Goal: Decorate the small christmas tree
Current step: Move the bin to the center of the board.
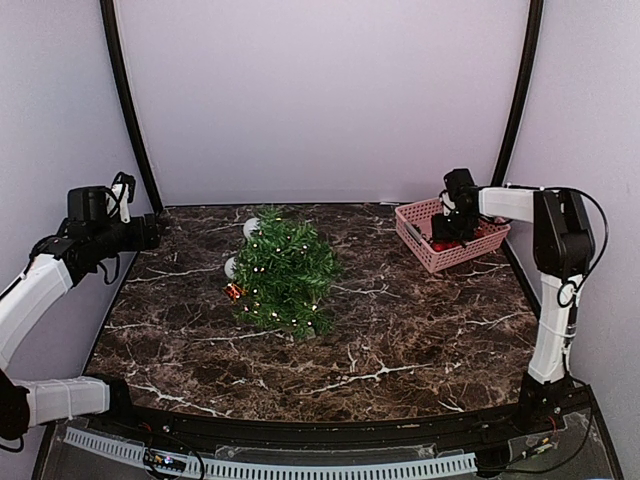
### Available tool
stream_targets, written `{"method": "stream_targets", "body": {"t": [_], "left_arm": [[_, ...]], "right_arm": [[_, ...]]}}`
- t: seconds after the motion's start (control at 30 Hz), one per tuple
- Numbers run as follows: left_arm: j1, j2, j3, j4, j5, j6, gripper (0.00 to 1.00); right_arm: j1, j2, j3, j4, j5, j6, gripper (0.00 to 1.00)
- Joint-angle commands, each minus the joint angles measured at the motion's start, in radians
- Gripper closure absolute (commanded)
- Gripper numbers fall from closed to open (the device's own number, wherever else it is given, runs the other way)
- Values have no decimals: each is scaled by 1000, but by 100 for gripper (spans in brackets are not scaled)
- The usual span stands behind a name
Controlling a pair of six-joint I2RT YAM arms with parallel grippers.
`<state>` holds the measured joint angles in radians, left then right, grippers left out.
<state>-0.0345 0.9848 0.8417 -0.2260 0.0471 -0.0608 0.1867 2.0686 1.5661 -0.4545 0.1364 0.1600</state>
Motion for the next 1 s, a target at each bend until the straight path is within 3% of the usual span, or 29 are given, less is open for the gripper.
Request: {"method": "stream_targets", "body": {"t": [0.0,0.67,0.97], "left_arm": [[7,-12,-8,5,-10,14,17],[7,-35,-21,13,15,3,17],[7,-30,-21,14,-6,9,17]], "right_arm": [[46,-30,-31,-72,-37,-27,39],[125,-524,-586,-202,-131,288,38],[122,-655,-592,-276,14,363,36]]}}
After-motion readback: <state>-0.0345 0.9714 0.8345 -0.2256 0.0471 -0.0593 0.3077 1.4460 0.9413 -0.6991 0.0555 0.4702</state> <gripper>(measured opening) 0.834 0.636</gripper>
